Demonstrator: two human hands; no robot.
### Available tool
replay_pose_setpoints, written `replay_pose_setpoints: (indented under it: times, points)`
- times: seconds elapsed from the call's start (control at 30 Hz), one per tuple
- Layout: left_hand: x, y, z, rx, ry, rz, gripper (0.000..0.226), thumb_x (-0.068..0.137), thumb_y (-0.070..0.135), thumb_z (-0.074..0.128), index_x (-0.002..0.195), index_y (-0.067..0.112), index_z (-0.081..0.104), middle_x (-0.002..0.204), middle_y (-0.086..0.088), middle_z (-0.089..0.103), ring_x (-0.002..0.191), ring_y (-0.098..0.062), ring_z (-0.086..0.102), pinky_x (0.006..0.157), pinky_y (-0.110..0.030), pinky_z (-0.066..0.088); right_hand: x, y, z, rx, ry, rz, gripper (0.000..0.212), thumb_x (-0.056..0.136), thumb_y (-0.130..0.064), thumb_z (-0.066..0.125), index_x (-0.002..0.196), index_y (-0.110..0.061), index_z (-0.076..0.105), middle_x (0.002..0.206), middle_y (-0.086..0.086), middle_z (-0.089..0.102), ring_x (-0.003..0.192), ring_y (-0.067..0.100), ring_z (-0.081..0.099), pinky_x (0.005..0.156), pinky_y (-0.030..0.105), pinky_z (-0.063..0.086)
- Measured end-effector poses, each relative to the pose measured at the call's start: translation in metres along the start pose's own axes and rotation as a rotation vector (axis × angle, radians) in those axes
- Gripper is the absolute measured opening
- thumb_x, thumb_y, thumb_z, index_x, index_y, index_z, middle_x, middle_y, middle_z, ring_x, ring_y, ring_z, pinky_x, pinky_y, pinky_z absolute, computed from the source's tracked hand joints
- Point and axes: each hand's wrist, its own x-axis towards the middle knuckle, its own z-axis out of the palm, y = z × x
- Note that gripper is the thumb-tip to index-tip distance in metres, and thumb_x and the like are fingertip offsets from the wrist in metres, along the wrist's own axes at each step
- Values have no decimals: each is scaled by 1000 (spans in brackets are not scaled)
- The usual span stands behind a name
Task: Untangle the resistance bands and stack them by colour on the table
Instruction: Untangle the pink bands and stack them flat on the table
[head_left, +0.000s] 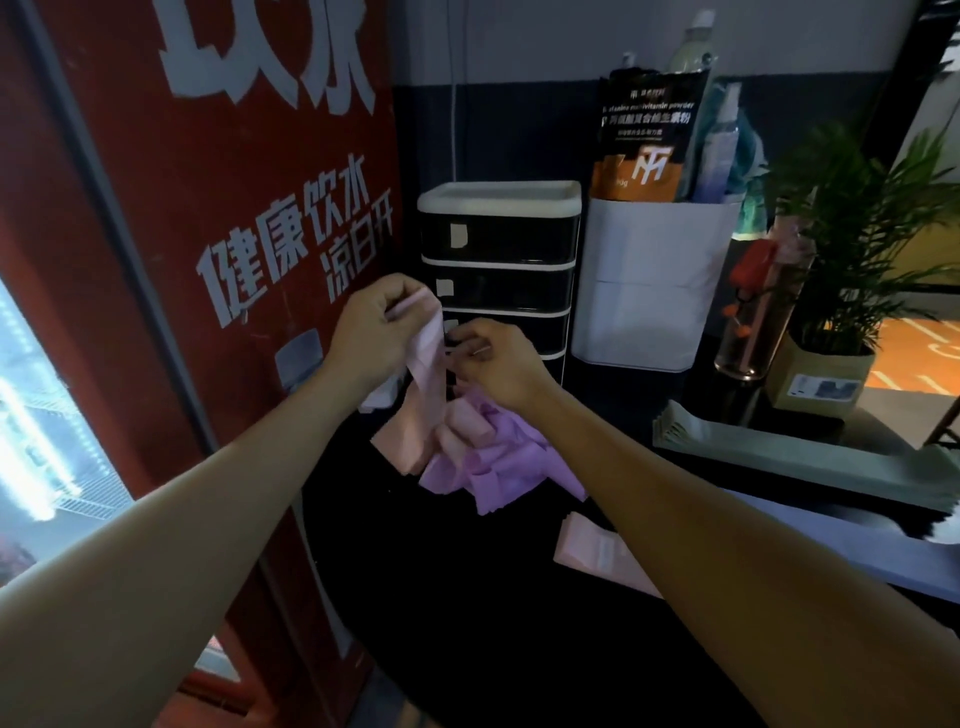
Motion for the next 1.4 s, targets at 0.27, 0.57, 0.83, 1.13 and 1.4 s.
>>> replay_pose_setpoints:
  times: [0.27, 0.57, 0.83, 1.13, 1.4]
  points:
    - [13, 19, -14, -5, 34, 28, 15, 94, 15, 55, 96, 2, 63, 85, -10, 58, 71, -10, 51, 59, -15, 43, 3, -23, -14, 188, 53, -85, 11, 86, 3, 60, 94, 9, 65, 78, 8, 62, 68, 9, 57, 66, 11, 46]
    - [29, 56, -18, -63, 146, 80, 8, 93, 11, 55, 88, 14, 61, 78, 9, 58, 63, 13, 55, 58, -5, 43, 4, -56, -33, 234, 97, -144, 11, 93, -6, 51, 87, -10, 58, 83, 4, 61, 80, 16, 58, 78, 31, 52]
    - [29, 76, -12, -16, 112, 51, 7, 93, 14, 53, 92, 15, 60, 81, 8, 58, 69, 4, 54, 60, -6, 42, -1, -87, -61, 557, 99, -89, 20, 96, -5, 45, 79, -10, 55, 83, 5, 58, 82, 16, 56, 88, 39, 50]
    - [18, 90, -3, -565, -108, -257, 20, 94, 8, 45, 76, 11, 52, 67, -2, 58, 58, -8, 57, 52, -15, 47, -14, -90, -88, 559, 77, -53, 19, 95, -7, 46, 84, -11, 62, 80, 2, 61, 72, 9, 57, 63, 21, 50]
    - [11, 74, 3, -411, -187, -251, 21, 90, 9, 54, 70, 16, 52, 57, 11, 55, 52, 1, 51, 49, -11, 43, -30, -57, -110, 202, 29, 27, 17, 92, -11, 54, 84, -15, 68, 84, 2, 64, 80, 14, 58, 77, 27, 50]
